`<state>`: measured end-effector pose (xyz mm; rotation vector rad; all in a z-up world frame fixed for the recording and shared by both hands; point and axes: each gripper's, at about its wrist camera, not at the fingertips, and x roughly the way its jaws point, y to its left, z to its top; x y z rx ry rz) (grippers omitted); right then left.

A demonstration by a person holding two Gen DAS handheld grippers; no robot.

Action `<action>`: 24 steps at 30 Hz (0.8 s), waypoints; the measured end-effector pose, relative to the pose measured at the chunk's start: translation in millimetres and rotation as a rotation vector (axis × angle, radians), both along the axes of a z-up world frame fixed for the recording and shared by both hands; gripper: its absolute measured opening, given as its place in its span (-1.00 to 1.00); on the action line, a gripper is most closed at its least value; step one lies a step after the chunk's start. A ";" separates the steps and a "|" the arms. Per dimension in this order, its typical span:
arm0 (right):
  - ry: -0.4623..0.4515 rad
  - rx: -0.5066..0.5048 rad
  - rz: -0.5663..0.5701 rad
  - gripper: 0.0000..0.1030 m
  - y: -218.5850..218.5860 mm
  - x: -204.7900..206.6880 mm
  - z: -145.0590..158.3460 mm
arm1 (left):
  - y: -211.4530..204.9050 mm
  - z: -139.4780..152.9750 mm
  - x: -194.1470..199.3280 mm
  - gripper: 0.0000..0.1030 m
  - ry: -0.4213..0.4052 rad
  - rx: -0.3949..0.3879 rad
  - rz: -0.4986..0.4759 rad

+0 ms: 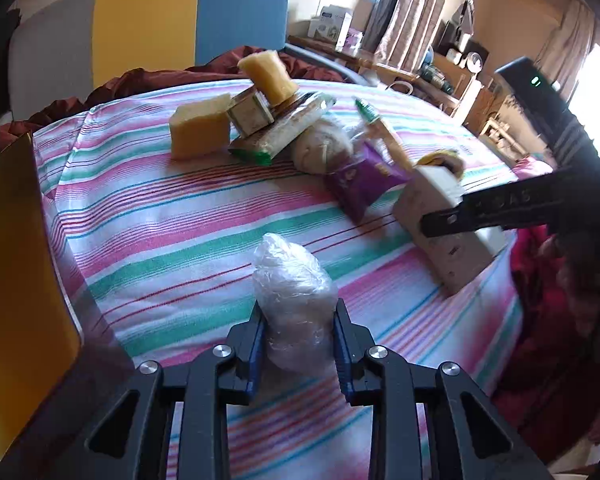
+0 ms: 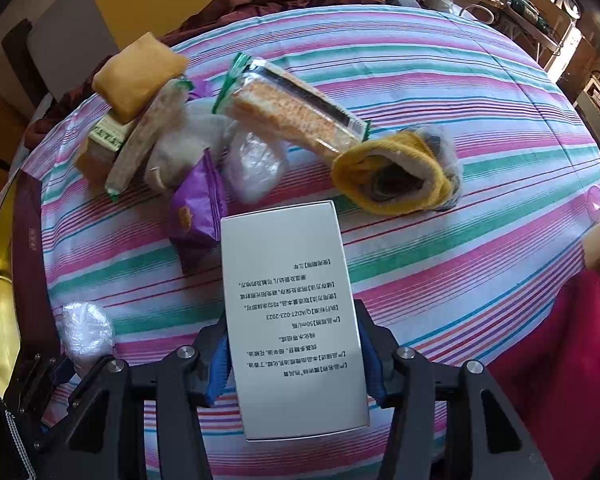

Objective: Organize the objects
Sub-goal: 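Carry the plastic bag into the gold tray and open the left tool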

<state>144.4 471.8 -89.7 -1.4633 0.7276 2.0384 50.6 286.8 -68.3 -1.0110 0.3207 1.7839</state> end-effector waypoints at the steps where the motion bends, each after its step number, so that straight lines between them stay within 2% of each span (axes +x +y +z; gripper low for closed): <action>1: 0.012 -0.010 0.025 0.04 -5.5 -0.3 -0.7 | -6.5 7.2 2.8 -0.43 0.008 0.024 -0.007; 3: 0.005 0.005 0.072 0.03 -17.1 -2.3 -2.9 | -19.3 19.7 5.9 -0.43 0.030 0.047 -0.005; 7: -0.010 0.001 0.142 -0.01 -35.2 -5.4 -15.6 | -47.7 41.4 -2.0 -0.42 0.047 0.077 0.060; 11: -0.009 0.021 0.201 -0.01 -48.9 -5.2 -19.9 | -88.4 53.2 -23.7 -0.42 0.063 0.077 0.191; 15: -0.007 0.042 0.246 -0.01 -58.9 -8.8 -21.5 | -144.6 55.5 -49.9 -0.42 0.074 0.051 0.382; 19: 0.001 0.052 0.282 -0.01 -52.7 2.0 -17.7 | -195.6 52.5 -73.9 -0.42 0.108 -0.021 0.545; 24: 0.004 0.068 0.297 -0.01 -55.0 1.2 -16.6 | -230.0 33.0 -93.2 -0.40 0.149 -0.160 0.666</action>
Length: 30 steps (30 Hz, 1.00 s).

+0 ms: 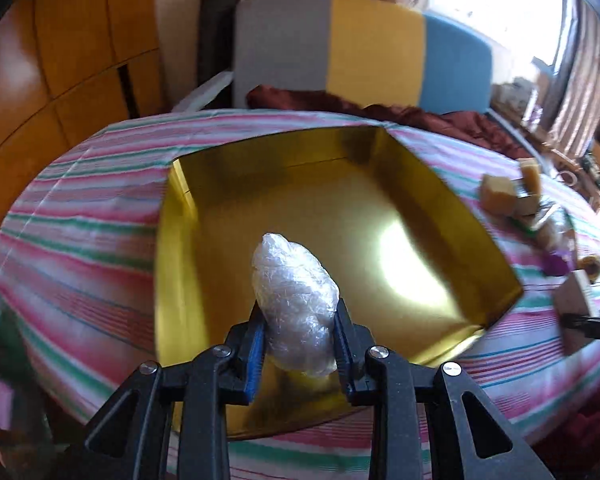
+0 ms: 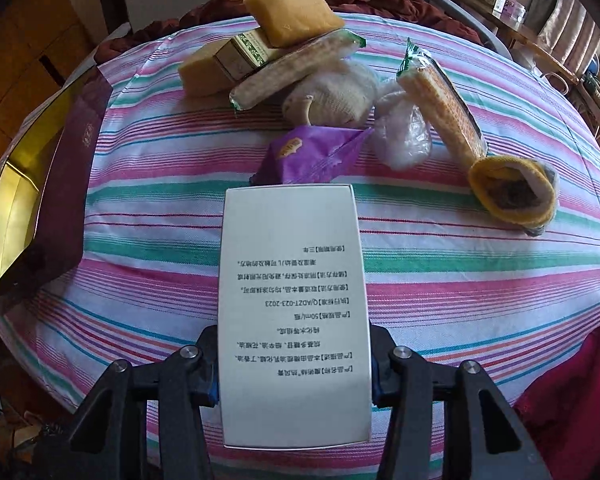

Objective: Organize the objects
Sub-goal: 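Carry the plastic bag into the gold tray and open the left tool, then lower the white box into the gold tray and open the right tool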

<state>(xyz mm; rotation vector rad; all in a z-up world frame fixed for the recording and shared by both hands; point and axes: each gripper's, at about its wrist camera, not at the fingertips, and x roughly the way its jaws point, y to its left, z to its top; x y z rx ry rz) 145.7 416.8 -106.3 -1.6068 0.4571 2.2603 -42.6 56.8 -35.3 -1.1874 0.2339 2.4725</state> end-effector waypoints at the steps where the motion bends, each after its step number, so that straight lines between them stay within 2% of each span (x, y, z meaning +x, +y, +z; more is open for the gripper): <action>1: 0.000 0.003 0.003 -0.01 -4.0 0.1 0.8 | -3.7 -4.6 -1.7 -0.40 -0.004 -0.011 0.012; 6: 0.002 0.001 0.020 -0.01 -5.8 4.7 2.7 | -16.9 -24.4 -7.9 -0.36 -0.050 -0.049 0.054; 7: 0.002 0.001 0.026 -0.01 -6.7 -7.2 3.8 | -18.6 -26.4 -6.8 -0.34 -0.052 -0.048 0.055; 8: 0.001 0.001 0.032 -0.02 -7.3 -9.1 14.2 | -18.9 -26.9 -6.3 -0.33 -0.052 -0.046 0.057; 13: 0.007 -0.004 0.073 -0.02 -19.4 -12.8 16.3 | -21.1 -20.7 -1.4 -0.22 -0.041 -0.028 0.069; 17: 0.004 0.001 0.117 -0.02 -31.5 -21.3 16.7 | -27.4 -9.4 3.4 0.30 -0.008 -0.009 0.080; 25: 0.006 0.008 0.170 -0.02 -47.1 -40.4 22.9 | -53.8 15.7 12.0 0.30 0.066 0.061 0.142; 30: 0.055 0.031 0.185 -0.02 -54.0 -54.0 45.9 | -79.9 26.1 11.8 0.30 0.090 0.107 0.218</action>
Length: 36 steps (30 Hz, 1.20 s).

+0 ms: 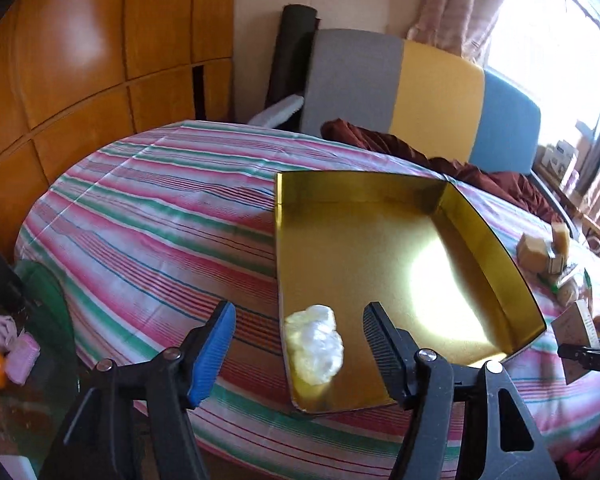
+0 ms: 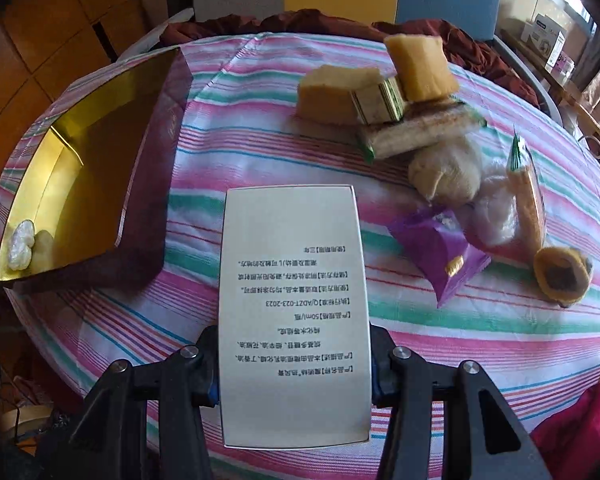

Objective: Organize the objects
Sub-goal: 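Lower the white box into the gold tray and open the right tool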

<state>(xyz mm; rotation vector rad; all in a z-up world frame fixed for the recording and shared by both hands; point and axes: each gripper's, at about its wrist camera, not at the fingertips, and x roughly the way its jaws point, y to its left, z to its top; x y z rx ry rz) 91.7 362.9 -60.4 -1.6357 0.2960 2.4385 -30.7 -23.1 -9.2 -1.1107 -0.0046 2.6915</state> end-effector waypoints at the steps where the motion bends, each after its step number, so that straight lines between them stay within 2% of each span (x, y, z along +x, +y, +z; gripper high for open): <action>1: 0.018 0.004 0.008 -0.02 -3.3 -5.1 8.1 | -4.3 0.3 -0.1 0.30 0.000 0.008 0.017; 4: 0.076 0.007 0.056 -0.02 -23.4 -24.5 32.2 | -20.5 -3.0 1.2 0.30 -0.013 0.050 0.071; 9: 0.152 -0.025 0.213 -0.02 -92.1 -83.1 58.5 | -33.7 -9.1 4.8 0.30 -0.025 0.075 0.103; 13: 0.133 -0.034 0.334 -0.02 -153.3 -134.4 44.0 | -41.1 -11.5 5.1 0.32 -0.038 0.097 0.113; 20: 0.000 -0.059 0.421 -0.02 -226.5 -173.2 -4.3 | -46.6 -14.9 4.7 0.37 -0.043 0.110 0.122; 25: -0.057 -0.095 0.417 0.02 -251.0 -179.6 -31.0 | -49.1 -19.6 2.8 0.38 -0.056 0.110 0.132; 27: -0.043 -0.128 0.424 0.07 -255.3 -179.0 -30.6 | -51.3 -21.4 1.4 0.42 -0.063 0.111 0.141; 29: -0.056 -0.214 0.433 0.10 -256.4 -179.2 -32.2 | -52.7 -22.3 -0.1 0.42 -0.067 0.112 0.149; 30: -0.057 -0.245 0.436 0.18 -256.4 -178.3 -31.9 | -53.5 -22.5 -0.2 0.42 -0.066 0.113 0.153; 36: 0.004 -0.337 0.391 0.41 -243.1 -165.9 -22.1 | -51.1 -22.3 1.5 0.42 -0.056 0.101 0.151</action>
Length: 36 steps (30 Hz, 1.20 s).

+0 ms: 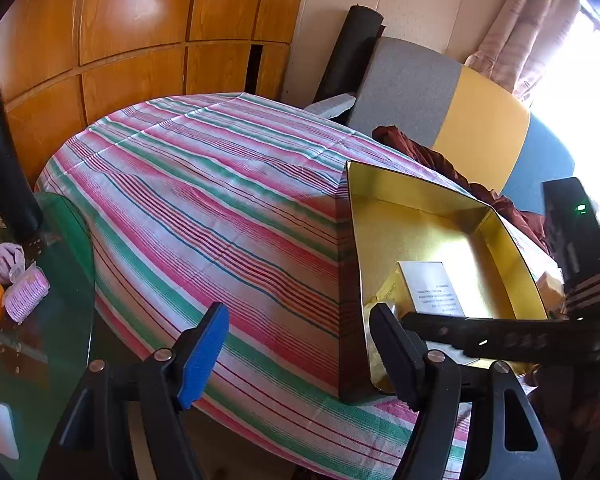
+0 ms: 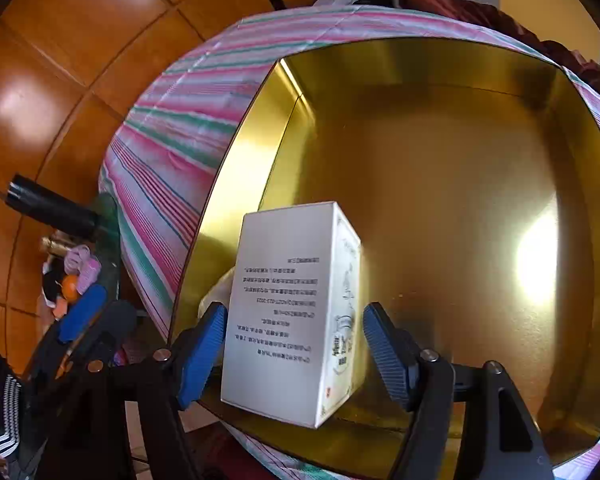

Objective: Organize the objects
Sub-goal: 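Lower the white box into the gold tray and open the right tool, then move both tools back from the tray to the item pile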

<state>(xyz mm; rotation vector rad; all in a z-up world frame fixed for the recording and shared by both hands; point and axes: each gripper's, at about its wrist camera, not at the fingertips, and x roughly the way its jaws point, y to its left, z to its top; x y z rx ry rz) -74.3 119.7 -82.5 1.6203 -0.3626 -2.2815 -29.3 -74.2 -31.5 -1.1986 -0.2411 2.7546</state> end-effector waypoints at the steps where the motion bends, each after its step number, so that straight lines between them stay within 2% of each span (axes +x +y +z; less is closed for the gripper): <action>1: 0.021 -0.001 -0.008 0.43 4.2 2.4 4.6 | 1.1 1.0 0.5 0.42 0.003 -0.002 -0.002; 9: 0.185 0.045 -0.125 0.53 53.0 23.5 44.3 | 20.7 16.9 7.5 0.44 0.040 -0.042 -0.047; 16: 0.305 0.138 -0.258 0.60 126.0 60.5 78.3 | 56.0 36.6 14.9 0.51 0.090 -0.081 -0.134; 26: 0.320 0.238 -0.482 0.60 230.7 102.3 90.7 | 121.7 47.8 27.9 0.52 0.106 -0.108 -0.328; 36: 0.321 0.350 -0.785 0.60 356.6 150.2 95.1 | 179.6 48.7 37.3 0.58 0.095 -0.137 -0.481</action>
